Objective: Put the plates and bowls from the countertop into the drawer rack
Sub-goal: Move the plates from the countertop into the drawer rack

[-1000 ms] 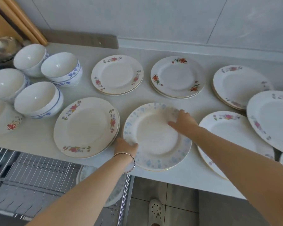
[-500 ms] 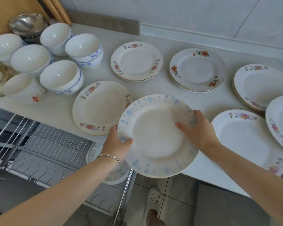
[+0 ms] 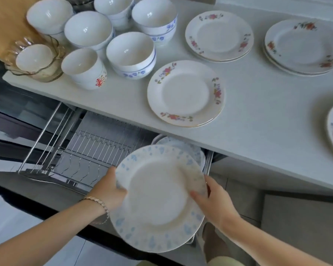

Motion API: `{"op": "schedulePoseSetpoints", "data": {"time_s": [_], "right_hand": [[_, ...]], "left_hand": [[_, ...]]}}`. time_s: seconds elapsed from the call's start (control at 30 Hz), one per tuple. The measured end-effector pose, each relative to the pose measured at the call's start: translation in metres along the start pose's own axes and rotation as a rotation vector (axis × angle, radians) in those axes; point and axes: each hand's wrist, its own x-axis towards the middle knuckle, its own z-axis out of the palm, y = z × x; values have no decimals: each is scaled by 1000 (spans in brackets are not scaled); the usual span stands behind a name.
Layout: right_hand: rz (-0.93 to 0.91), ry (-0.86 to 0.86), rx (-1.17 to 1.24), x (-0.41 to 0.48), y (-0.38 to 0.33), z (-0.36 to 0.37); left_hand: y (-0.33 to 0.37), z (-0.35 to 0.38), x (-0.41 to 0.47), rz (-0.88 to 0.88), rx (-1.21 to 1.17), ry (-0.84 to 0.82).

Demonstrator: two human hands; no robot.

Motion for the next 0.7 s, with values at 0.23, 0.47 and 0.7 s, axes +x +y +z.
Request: {"op": "schedulePoseSetpoints", "data": {"time_s": [0.23,0.47,0.7], "right_hand": [[293,46,47,57,34,75],[387,201,-72,143,60,85],[431,338,-117,210,73,86]], "left_hand": [[-29,31,97,-48,106,-30],[-9,85,195,-15,110,54],[21,111,251,-27,71,115]]}}
